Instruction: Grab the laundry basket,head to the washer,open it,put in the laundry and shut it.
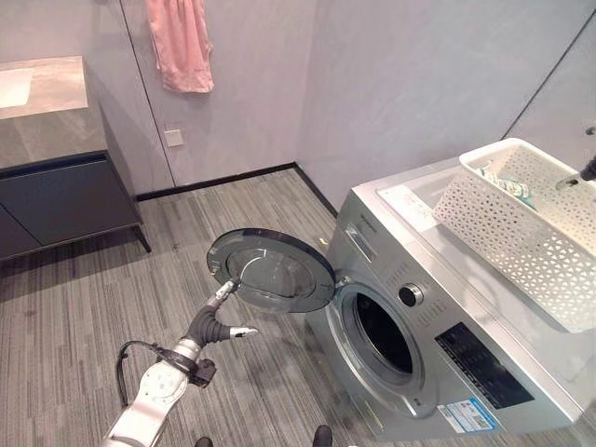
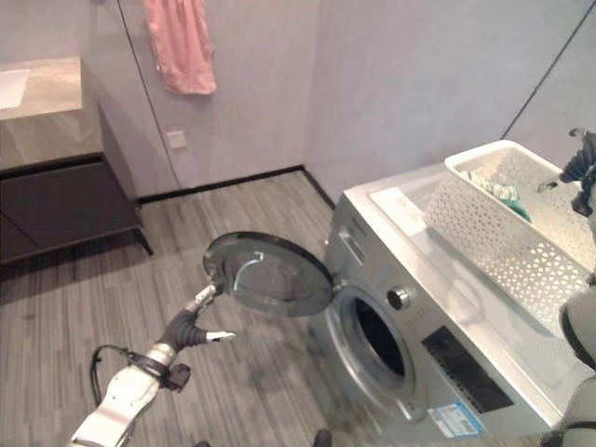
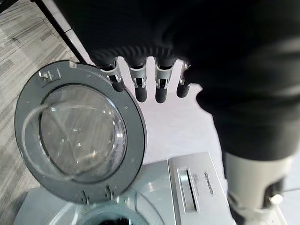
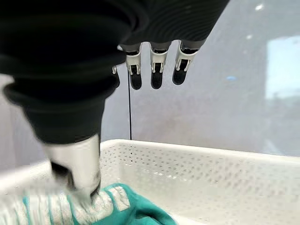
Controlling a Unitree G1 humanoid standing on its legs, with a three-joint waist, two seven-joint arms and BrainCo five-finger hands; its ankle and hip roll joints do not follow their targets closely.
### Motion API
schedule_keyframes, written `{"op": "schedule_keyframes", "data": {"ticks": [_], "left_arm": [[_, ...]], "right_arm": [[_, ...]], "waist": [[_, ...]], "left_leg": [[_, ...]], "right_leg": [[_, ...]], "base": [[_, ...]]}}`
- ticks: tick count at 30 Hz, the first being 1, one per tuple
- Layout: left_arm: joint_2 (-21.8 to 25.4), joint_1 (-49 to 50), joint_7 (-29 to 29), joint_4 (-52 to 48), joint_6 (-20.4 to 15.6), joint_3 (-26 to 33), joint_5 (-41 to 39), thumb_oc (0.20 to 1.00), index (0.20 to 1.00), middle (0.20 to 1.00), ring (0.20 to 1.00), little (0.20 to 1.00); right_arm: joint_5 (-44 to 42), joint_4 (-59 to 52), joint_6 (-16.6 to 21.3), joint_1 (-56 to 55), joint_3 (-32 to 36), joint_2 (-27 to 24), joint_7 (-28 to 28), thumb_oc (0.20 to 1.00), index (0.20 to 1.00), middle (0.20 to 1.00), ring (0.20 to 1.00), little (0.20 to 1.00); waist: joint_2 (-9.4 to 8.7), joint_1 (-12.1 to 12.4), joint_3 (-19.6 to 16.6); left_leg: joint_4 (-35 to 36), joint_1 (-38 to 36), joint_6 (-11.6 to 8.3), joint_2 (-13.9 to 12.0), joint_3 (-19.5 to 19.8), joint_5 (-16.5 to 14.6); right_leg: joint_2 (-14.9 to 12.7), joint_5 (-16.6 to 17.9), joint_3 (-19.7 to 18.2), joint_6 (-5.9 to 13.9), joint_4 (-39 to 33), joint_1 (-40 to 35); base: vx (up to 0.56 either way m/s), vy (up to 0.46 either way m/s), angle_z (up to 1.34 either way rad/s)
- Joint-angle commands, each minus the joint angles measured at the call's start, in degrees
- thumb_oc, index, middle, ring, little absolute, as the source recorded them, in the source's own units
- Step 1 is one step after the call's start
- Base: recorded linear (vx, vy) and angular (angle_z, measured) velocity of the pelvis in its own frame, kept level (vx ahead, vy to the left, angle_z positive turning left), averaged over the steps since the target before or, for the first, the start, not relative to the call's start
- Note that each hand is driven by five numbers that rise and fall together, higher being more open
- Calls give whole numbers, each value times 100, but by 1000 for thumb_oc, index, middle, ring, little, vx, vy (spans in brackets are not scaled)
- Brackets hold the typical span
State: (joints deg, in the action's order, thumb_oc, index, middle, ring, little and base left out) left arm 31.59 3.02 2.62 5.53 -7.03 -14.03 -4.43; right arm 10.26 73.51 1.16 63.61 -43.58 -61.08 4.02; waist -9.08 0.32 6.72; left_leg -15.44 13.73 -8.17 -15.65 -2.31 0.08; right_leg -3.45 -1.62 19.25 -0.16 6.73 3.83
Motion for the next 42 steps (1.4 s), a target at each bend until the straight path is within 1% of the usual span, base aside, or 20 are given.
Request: {"op": "schedule_keyframes", "data": {"ticks": [1,3,8,10,20,24,25,26,28,29,30,31,32,33,34,35,36,38,40,42], "left_arm": [[156,282,53,-956,-293,144,-86,1000,1000,1000,1000,1000],[208,211,82,-986,-304,92,-71,1000,1000,1000,1000,1000],[183,228,61,-965,-294,55,-78,1000,1000,1000,1000,1000],[203,264,108,-962,-285,-1,-106,1000,1000,1000,1000,1000],[206,359,180,-1064,-274,-59,-202,1000,1000,1000,1000,1000],[218,496,200,-1102,-268,13,-265,1000,1000,1000,1000,1000],[252,499,201,-1114,-256,46,-288,1000,1000,1000,1000,1000],[261,537,216,-1169,-241,93,-322,1000,1000,1000,1000,1000],[247,560,225,-1184,-245,84,-310,1000,1000,1000,1000,1000],[242,562,223,-1196,-242,85,-317,1000,1000,1000,1000,1000],[237,569,226,-1185,-234,100,-319,1000,1000,1000,1000,1000],[241,567,224,-1170,-245,98,-304,1000,1000,1000,1000,1000],[250,544,226,-1159,-250,85,-275,1000,1000,1000,1000,1000],[298,480,202,-1130,-268,27,-204,1000,1000,1000,1000,1000],[302,474,199,-1123,-272,19,-202,1000,1000,1000,1000,1000],[249,525,162,-1060,-260,55,-232,1000,1000,1000,1000,1000],[308,503,153,-1110,-255,49,-210,1000,1000,1000,1000,1000],[418,444,163,-1189,-271,5,-280,1000,1000,1000,1000,1000],[491,370,123,-1173,-276,-18,-224,1000,1000,1000,1000,1000],[523,292,138,-1264,-285,2,-205,1000,1000,1000,1000,1000]], "right_arm": [[-75,141,14,1070,-172,-599,-84,1000,1000,1000,1000,1000],[-148,107,18,886,-53,-818,-87,1000,1000,1000,1000,1000],[-245,206,20,831,132,-755,-136,1000,1000,1000,1000,1000],[-287,357,14,757,196,-697,-99,1000,1000,1000,1000,1000],[-303,657,18,678,385,-662,-188,1000,1000,1000,1000,1000],[-351,683,31,617,417,-581,-193,1000,1000,1000,1000,1000],[-366,676,27,599,457,-597,-202,1000,1000,1000,1000,1000],[-384,653,11,553,524,-626,-190,1000,1000,1000,1000,1000],[-382,676,-7,521,580,-577,-180,1000,1000,1000,1000,1000],[-361,678,-18,526,566,-570,-178,1000,1000,1000,1000,1000],[-333,678,-23,494,522,-559,-177,1000,1000,1000,1000,1000],[-315,669,-23,405,530,-542,-176,1000,1000,1000,1000,1000],[-301,666,-25,316,540,-521,-164,1000,1000,1000,1000,1000],[-328,656,-24,234,567,-490,-153,1000,1000,1000,1000,1000],[-328,654,-24,222,578,-491,-155,1000,1000,1000,1000,1000],[-291,555,0,-43,592,-198,-91,1000,1000,1000,1000,1000],[-305,528,18,-119,644,-81,-82,1000,1000,1000,1000,1000],[-236,557,-20,-71,599,-71,38,1000,1000,1000,1000,1000],[-118,589,-63,-23,607,65,174,1000,1000,1000,1000,1000],[-165,575,-90,-69,685,187,279,1000,1000,1000,1000,1000]], "waist": [[110,160,38],[176,105,-36],[301,117,-45],[374,159,-18],[614,284,117],[605,386,235],[579,442,349],[518,547,531],[480,576,589],[476,610,594],[446,657,561],[396,730,525],[398,788,485],[341,868,442],[331,884,434],[304,1014,272],[230,1099,227],[205,1010,305],[313,871,412],[392,874,376]], "left_leg": [[718,-979,235,111,-360,-98],[957,-957,138,175,-306,195],[1433,-1231,112,188,-356,256],[1606,-1261,54,146,-314,470],[1780,-1154,-108,33,-131,967],[1313,-1017,-119,-79,4,1026],[814,-792,-91,-82,144,1113],[-27,-353,3,98,316,1172],[-592,64,96,183,154,971],[-479,177,142,304,65,718],[-203,217,180,582,101,207],[65,332,326,882,60,99],[354,457,309,1089,151,176],[632,738,282,1273,180,431],[636,742,283,1271,167,432],[900,456,500,1446,413,269],[909,325,611,1564,503,186],[843,41,818,1615,469,6],[780,-202,983,1619,458,-194],[870,-344,963,1489,415,-301]], "right_leg": [[-172,-256,-552,597,-1079,-743],[-264,-246,-363,594,-959,-656],[-272,-309,-274,607,-958,-684],[-226,-328,-211,606,-1027,-676],[-42,-454,37,468,-1160,-675],[84,-599,-25,309,-1161,-770],[99,-618,-40,230,-1151,-782],[123,-649,-15,116,-1158,-871],[122,-750,86,127,-1173,-971],[89,-764,106,165,-1173,-979],[69,-844,-6,200,-1173,-1014],[-3,-781,5,263,-1173,-970],[37,-805,-37,300,-1173,-1007],[76,-847,-116,351,-1173,-1104],[71,-847,-128,352,-1173,-1094],[81,-893,-282,457,-995,-1251],[-19,-840,-278,499,-534,-1229],[-235,-598,-394,776,758,-720],[-452,-405,-631,942,1574,-234],[-798,-515,-363,791,964,-150]], "base": [[111,16,-34],[136,-2,-32],[86,-9,32],[59,-56,9],[31,-67,17],[22,-117,1],[-53,-180,-2],[-44,-231,10],[27,-121,30],[151,-1,43],[138,74,44],[166,91,6],[188,117,10],[185,57,3],[360,140,17],[354,147,-34],[444,172,-66],[213,118,-171],[94,93,-95],[110,-61,6]]}}
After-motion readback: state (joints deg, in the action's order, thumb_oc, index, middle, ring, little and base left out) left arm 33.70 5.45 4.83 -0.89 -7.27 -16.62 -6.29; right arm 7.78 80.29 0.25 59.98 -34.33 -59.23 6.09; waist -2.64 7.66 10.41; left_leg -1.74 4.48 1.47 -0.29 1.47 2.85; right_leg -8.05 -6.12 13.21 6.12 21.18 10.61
